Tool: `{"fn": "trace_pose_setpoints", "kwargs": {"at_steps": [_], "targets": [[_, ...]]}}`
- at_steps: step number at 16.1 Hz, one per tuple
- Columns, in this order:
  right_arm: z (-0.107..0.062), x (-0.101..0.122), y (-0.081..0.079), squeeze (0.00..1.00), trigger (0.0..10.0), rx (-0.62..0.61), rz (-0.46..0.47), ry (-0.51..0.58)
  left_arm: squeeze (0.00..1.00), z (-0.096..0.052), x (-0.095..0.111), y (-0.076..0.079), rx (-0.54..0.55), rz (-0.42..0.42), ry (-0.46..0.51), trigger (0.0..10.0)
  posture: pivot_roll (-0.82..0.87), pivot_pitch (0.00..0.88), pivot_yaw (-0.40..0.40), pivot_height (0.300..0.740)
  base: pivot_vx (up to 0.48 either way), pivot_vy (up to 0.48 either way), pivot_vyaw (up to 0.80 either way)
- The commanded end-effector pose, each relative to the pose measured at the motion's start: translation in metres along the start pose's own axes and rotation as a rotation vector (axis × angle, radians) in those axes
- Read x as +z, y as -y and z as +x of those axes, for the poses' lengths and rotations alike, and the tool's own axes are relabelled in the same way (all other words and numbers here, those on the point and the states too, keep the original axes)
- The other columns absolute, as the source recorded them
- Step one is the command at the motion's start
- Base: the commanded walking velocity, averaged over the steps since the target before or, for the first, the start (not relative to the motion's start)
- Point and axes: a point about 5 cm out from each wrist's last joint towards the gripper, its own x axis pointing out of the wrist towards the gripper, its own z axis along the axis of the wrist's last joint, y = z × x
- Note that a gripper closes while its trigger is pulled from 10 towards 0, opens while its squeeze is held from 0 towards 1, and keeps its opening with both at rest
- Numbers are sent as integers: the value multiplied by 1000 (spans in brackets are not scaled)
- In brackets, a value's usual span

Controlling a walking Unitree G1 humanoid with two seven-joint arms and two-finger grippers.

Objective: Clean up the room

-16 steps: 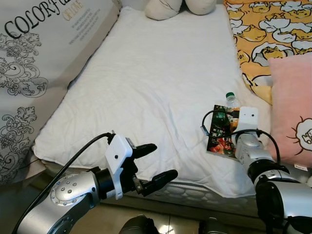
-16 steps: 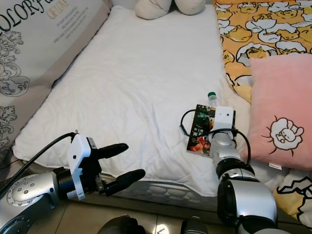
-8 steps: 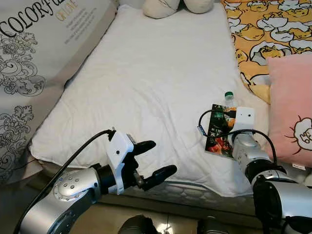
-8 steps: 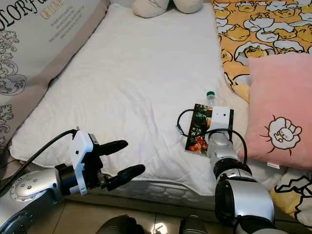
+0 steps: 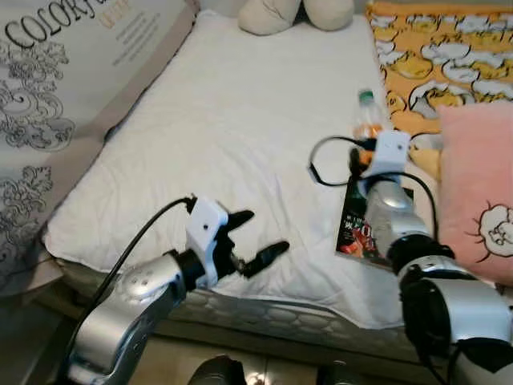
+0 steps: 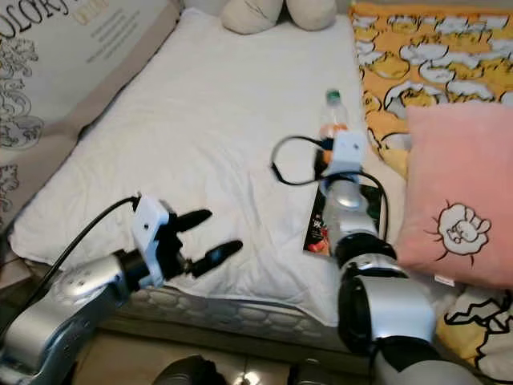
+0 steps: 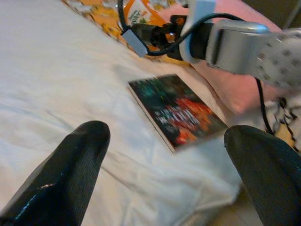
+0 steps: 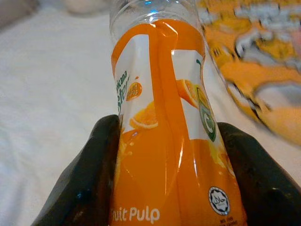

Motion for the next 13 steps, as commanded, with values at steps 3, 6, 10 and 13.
{"fn": "trace_pose_setpoints", "kwargs": {"at_steps": [3, 6, 10, 13], "targets": [[-8, 31, -15, 0, 0, 49, -5, 267, 0, 3, -4, -30, 229, -23, 70, 10000, -41, 0, 4, 703, 0, 0, 0], [-30, 23, -3, 0, 0, 7, -24, 360, 0, -3, -15, -51, 395, -85, 89, 10000, -82, 0, 9, 703, 0, 0, 0], [-87, -33, 7, 0, 0, 21, 1, 276, 0, -7, -29, -62, 506, -32, 46, 10000, -115, 0, 22, 703, 0, 0, 0], [-125, -62, 11, 0, 0, 122, -54, 193, 0, -36, -40, -64, 602, -52, 30, 10000, -113, 0, 29, 703, 0, 0, 0]]}}
